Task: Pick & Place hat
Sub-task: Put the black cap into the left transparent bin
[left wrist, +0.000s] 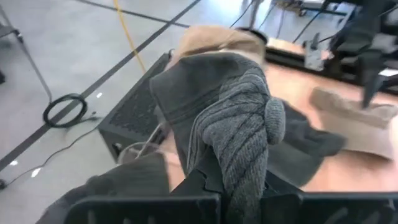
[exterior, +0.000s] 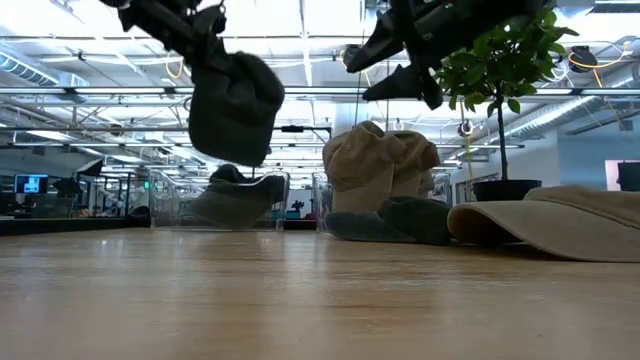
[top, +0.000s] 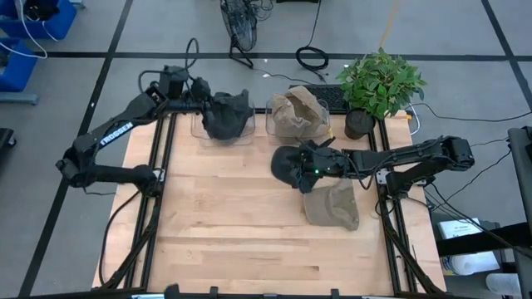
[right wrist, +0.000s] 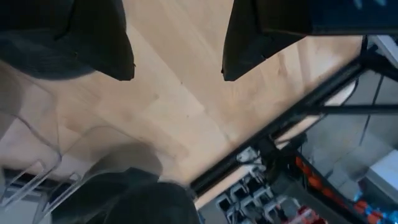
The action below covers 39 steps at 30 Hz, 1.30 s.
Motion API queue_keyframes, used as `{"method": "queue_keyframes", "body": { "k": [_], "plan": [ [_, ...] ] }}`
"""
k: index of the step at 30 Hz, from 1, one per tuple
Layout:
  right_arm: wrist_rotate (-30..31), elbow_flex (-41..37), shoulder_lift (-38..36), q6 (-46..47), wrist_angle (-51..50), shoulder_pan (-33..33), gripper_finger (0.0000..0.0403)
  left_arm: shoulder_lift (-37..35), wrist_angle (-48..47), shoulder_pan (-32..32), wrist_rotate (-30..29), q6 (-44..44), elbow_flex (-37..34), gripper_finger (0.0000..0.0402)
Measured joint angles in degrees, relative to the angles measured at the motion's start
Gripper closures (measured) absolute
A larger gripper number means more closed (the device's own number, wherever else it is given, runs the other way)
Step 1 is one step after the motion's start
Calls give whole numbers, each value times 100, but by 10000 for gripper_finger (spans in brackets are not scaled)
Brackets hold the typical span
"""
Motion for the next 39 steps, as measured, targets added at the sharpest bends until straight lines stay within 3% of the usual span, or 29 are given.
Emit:
{"method": "queue_keyframes", "body": {
  "k": [7, 18, 24, 33, 39],
  "plan": [
    [5, 0, 0, -120, 313, -278, 181, 532, 11, 511, 610, 761, 0, 398],
    [4, 0, 0, -171, 445, -514, 185, 1218, -31, 849, 604, 1713, -2, 398],
    [1, 0, 0, -175, 444, -567, 186, 1349, -306, 964, 177, 2005, -1, 399],
    [-1, 0, 0, -198, 445, -696, 188, 1351, -1312, 1014, 889, 2488, -2, 398],
    [-2, 2, 0, -199, 445, -745, 187, 1353, -1160, 1019, 609, 2728, -7, 397]
  ]
}}
